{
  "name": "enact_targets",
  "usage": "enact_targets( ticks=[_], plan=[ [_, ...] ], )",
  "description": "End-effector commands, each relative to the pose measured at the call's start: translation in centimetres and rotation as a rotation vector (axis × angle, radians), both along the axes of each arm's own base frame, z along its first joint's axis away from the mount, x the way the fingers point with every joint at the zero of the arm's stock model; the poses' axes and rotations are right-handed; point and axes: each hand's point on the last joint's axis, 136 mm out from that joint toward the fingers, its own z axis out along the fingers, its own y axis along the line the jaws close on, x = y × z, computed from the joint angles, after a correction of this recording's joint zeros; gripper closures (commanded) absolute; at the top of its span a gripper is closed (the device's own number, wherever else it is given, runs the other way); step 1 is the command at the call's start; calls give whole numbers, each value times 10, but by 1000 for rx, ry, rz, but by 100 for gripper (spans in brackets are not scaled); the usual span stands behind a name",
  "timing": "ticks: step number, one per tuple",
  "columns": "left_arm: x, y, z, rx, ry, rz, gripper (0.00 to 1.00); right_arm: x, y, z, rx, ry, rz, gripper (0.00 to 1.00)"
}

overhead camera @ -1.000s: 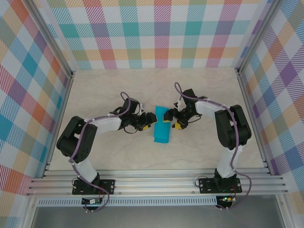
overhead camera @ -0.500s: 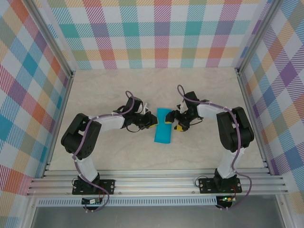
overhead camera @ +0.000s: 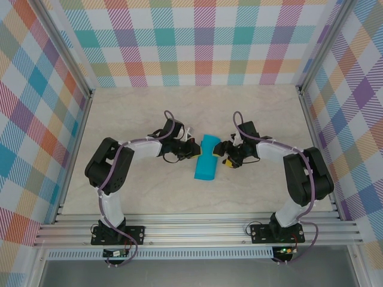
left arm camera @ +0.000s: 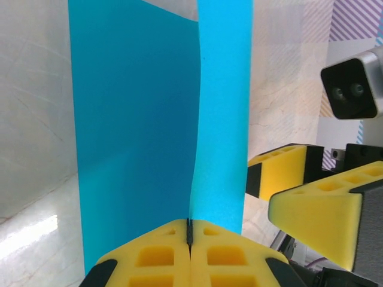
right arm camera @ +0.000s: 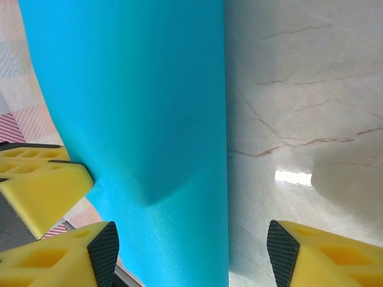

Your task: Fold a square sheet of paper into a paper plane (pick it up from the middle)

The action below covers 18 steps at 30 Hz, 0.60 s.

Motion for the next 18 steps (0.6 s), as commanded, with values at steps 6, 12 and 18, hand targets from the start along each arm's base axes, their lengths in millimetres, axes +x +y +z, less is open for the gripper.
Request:
enact_targets(
  ticks=[6,12,18],
  plan=[
    [-4,-2,-6,11,14,-31,97,6,5,-7,17,24,-12,37],
    [-4,-2,-8,9,23,-26,97,7,7,-15,3,36,2,44],
    [-5,0,-10,20,30,-20,95,8,8,-20,-26,40,17,41]
  ],
)
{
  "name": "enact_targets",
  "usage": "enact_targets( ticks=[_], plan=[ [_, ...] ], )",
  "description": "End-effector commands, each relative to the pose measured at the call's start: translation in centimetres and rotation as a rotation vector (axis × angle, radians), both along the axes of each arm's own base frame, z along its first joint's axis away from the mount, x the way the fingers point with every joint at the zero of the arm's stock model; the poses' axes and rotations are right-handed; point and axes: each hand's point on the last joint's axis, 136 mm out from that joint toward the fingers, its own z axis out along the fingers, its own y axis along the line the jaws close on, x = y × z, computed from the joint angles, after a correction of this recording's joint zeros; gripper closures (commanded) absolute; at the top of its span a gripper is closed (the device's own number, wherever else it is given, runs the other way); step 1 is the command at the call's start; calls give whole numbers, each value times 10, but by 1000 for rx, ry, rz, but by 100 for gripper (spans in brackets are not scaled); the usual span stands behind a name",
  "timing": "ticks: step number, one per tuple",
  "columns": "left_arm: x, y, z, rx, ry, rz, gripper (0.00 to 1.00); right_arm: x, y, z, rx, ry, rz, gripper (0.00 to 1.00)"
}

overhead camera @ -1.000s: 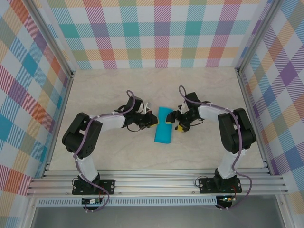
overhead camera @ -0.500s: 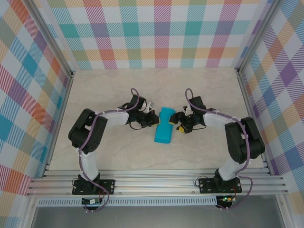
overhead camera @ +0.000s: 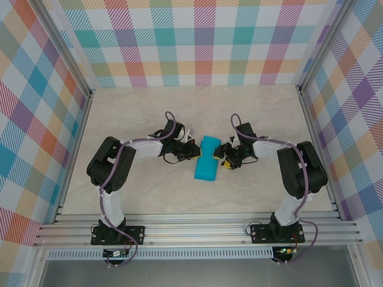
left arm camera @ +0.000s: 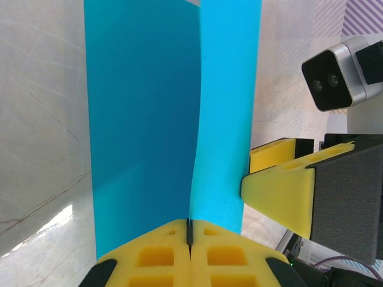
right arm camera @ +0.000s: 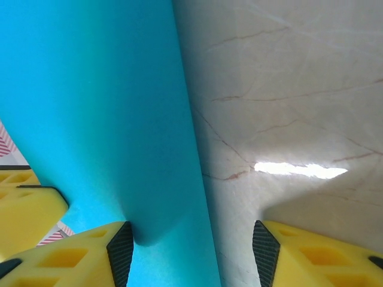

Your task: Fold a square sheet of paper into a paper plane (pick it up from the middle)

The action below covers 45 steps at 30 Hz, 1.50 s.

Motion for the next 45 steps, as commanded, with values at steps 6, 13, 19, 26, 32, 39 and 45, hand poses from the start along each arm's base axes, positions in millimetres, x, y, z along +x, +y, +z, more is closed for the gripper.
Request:
enact_targets(
  ticks=[6,13,19,26,32,39,45],
  plan=[
    [-3,-1,-4,13,26,-8,95,5,12,2,1,-20,48,38],
    [-2,0,-5,22,24,-5,92,3,3,-7,-96,3,47,42],
    [6,32,4,189,-50,120,61,-8,-10,-26,-262,70,66,40],
    [10,72,31,334,-154,251,59,-10,-15,-34,-358,117,71,38],
    [5,86,42,355,-175,283,57,-9,-20,-33,-412,135,92,38],
    [5,85,43,338,-173,288,56,-12,-21,-40,-445,180,88,38],
    [2,85,40,338,-161,284,56,-15,-25,-44,-512,204,118,37]
  ],
)
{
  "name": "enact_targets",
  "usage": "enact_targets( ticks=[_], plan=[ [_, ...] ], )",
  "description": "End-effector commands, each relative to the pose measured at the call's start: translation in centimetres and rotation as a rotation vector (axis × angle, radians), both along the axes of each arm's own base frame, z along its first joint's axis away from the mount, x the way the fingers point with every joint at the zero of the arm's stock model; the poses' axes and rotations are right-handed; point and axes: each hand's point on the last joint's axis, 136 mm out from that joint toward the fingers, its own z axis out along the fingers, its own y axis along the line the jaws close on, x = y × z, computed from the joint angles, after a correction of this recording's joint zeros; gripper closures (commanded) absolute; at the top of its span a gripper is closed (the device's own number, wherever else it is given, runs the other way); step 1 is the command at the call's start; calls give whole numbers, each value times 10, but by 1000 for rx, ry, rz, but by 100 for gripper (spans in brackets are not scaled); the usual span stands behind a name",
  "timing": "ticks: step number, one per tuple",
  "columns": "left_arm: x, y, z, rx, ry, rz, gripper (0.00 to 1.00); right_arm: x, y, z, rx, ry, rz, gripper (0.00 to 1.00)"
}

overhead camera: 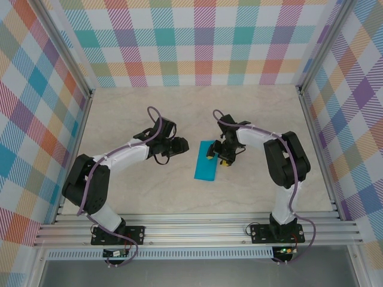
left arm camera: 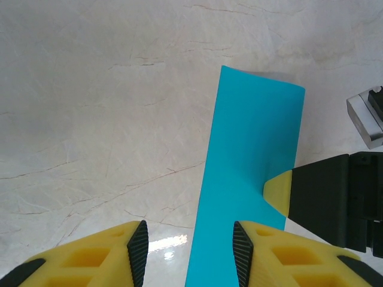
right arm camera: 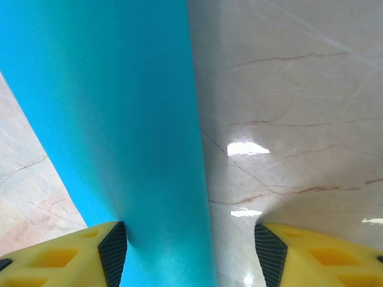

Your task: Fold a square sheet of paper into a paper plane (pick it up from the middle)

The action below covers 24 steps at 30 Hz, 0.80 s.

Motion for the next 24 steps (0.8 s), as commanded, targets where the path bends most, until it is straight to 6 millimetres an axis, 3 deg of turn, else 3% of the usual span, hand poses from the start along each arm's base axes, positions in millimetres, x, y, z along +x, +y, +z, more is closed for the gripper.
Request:
enact_targets(
  ticks=[1,7,12,24],
  plan=[
    [-4,6,0,10,4,9,56,-21,-33,-33,-188,95,16,37],
    [-6,7,-3,12,10,10,56,-22,-34,-38,-195,108,7,38],
    [-7,7,-4,9,15,7,56,-18,-22,-33,-124,84,-9,40],
    [-4,2,-1,-24,1,6,56,-15,-25,-32,-133,58,-11,41]
  ],
)
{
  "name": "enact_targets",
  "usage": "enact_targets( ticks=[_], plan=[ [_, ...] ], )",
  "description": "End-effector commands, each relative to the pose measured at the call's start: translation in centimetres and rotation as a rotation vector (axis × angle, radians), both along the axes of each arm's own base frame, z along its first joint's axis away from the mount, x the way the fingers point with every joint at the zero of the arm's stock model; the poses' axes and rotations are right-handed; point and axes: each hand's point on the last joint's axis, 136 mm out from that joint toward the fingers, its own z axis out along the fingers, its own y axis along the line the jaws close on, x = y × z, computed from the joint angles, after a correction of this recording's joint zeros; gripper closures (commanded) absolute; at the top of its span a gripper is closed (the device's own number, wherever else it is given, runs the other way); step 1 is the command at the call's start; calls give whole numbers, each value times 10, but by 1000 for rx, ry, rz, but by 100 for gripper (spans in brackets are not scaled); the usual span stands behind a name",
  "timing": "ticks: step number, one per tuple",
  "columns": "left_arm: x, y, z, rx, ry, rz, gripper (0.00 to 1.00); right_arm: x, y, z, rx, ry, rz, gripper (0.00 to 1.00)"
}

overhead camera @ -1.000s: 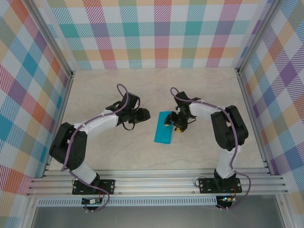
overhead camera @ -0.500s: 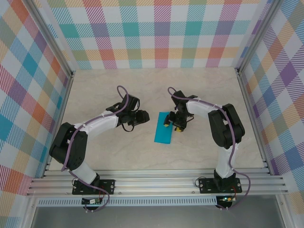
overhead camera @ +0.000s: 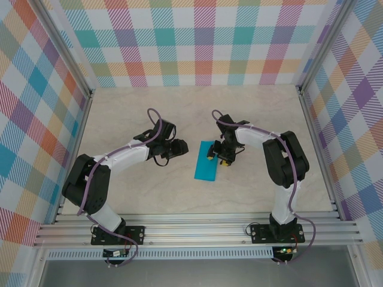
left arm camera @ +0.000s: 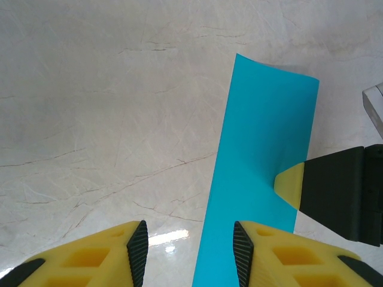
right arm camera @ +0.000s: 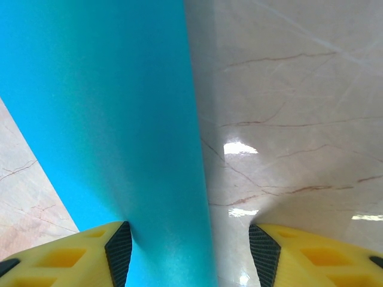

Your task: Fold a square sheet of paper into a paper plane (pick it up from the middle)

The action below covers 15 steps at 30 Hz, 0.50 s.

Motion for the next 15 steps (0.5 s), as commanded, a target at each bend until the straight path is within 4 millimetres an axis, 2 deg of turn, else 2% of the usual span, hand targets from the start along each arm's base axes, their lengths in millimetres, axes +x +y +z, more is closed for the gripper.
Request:
enact_targets(
  ticks=[1,9,15],
  plan=[
    [1,-1,7,-32,-19,4,56,-15,-23,-29,-104,54,2,42],
    [0,-3,7,-37,-14,-4,56,-12,-22,-24,-107,44,25,45],
    [0,-4,8,-44,-14,-8,56,-11,-26,-26,-139,58,-3,43]
  ],
)
